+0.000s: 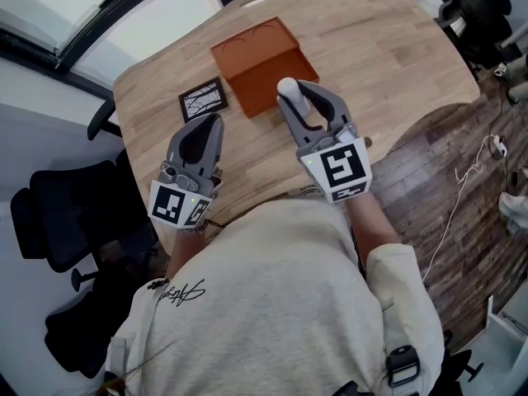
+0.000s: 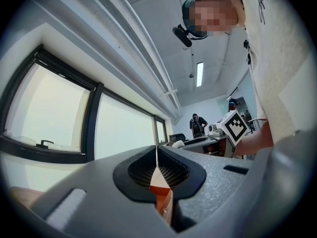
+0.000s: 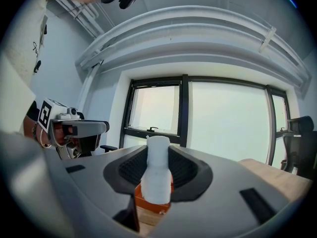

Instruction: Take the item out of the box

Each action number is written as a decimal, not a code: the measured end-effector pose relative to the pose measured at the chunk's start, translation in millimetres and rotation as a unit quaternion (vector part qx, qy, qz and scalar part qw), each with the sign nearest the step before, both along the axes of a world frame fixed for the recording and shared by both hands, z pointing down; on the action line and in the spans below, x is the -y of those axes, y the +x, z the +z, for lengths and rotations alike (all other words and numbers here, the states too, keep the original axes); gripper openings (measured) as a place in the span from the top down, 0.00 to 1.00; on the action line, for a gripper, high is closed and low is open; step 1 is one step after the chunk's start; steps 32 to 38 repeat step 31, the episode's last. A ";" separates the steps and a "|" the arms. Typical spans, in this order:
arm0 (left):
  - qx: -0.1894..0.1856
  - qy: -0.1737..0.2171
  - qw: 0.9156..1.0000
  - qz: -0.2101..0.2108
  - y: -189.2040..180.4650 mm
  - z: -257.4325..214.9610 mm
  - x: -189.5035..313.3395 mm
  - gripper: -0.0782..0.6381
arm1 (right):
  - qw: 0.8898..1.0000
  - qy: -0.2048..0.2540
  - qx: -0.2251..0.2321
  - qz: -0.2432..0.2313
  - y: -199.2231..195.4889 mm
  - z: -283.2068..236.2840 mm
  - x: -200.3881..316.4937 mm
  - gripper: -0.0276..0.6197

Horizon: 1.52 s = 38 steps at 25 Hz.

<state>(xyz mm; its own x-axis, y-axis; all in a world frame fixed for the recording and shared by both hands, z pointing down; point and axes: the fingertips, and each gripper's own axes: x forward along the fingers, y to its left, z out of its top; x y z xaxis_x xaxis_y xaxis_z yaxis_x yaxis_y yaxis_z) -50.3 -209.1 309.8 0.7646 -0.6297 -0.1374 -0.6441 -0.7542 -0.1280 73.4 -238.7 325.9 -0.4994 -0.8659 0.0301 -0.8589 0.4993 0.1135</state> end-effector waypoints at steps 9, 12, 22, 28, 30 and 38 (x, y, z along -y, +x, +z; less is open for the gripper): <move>0.000 0.000 1.000 0.000 -2.1 0.3 1.2 0.88 | 1.000 -0.001 0.000 0.003 -3.9 0.9 -1.6 0.76; 0.000 -0.001 1.000 0.001 -2.4 0.5 1.6 0.88 | 1.000 0.003 0.004 0.005 -3.0 -0.3 -1.1 0.76; -0.002 0.001 1.000 0.002 -4.9 0.0 -0.1 0.88 | 1.000 -0.004 -0.003 0.004 -6.3 -1.5 -6.3 0.76; 0.001 0.002 1.000 0.003 -7.2 -0.9 -3.3 0.88 | 1.000 -0.009 -0.002 0.002 -10.5 -2.0 -10.6 0.76; 0.001 0.003 1.000 0.003 -8.2 -1.8 -3.5 0.88 | 1.000 0.000 0.002 0.003 -11.5 -3.6 -10.0 0.76; 0.001 0.003 1.000 0.003 -8.6 -2.1 -3.6 0.88 | 1.000 0.004 0.004 0.003 -12.0 -4.3 -9.8 0.76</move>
